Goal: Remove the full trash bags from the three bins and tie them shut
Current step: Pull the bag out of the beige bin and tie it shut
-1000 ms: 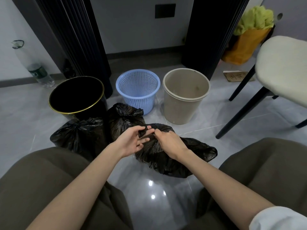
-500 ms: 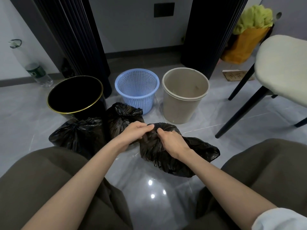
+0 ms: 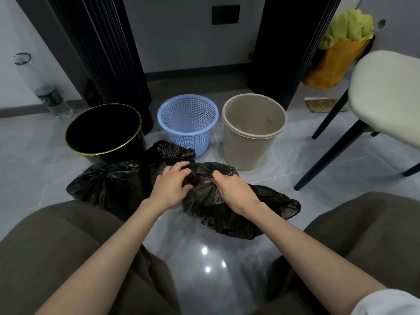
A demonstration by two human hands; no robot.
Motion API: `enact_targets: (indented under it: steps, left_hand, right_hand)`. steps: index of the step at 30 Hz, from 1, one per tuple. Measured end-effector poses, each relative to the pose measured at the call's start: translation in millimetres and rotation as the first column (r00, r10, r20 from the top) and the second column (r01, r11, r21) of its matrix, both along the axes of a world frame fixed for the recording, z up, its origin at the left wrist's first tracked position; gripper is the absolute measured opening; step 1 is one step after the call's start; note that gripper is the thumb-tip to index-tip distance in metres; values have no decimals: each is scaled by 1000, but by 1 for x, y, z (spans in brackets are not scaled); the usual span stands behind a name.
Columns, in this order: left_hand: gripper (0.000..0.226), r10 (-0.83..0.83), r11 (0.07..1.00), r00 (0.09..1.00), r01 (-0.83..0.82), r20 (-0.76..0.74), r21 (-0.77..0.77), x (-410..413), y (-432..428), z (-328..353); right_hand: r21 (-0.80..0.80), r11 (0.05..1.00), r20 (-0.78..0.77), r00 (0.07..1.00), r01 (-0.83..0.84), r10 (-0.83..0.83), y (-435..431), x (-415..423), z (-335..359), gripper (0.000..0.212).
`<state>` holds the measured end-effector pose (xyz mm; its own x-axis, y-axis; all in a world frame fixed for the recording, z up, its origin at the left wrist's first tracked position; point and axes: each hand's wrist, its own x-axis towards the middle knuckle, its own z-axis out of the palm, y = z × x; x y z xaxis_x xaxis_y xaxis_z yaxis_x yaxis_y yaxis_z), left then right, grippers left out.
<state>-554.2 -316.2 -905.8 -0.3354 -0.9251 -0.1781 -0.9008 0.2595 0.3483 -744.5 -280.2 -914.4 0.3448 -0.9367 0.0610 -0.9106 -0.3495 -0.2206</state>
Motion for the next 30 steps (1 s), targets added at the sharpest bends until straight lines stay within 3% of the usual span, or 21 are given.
enact_targets:
  steps: [3,5,6,8,10,14,19,20,24,30]
  left_hand:
    - [29,-58,993,986,74,156,-95,2,4,7]
    - [26,-18,997,1000,19,10,-77,0,2,16]
    - [27,51,999,986,-52,-160,-2,-3,0,23]
    - [33,219,968,823,-114,-525,225,-8,-1,39]
    - [35,353,910,631,-61,-691,410,-13,-1,48]
    - [29,641,733,295,41,-709,679,-20,-4,35]
    - [30,753,647,98,66,-651,759,-30,2,18]
    - [29,759,644,97,39,-644,764,-31,4,14]
    - [30,715,696,213,-116,-666,709,-39,15,1]
    - [28,616,786,386,-241,-687,569,-53,32,-4]
  right_hand:
    - [8,1000,6,1000,30,-30,-2,-4,-4,15]
    - [41,996,13,997,74,-75,-5,-10,-9,16]
    - [66,993,9,995,96,-97,-5,-13,-12,17]
    - [111,987,-2,993,114,-114,-5,-16,-17,19]
    - [132,987,-14,996,91,-90,-1,-13,-21,18]
    - [130,991,-87,996,7,4,6,-4,-22,16]
    - [179,983,-85,995,-39,55,9,-1,-29,7]
    - [195,979,-77,994,-57,73,10,0,-32,1]
    - [282,954,-2,994,-102,107,14,3,-37,23]
    - [489,871,13,999,-53,53,18,-5,-47,73]
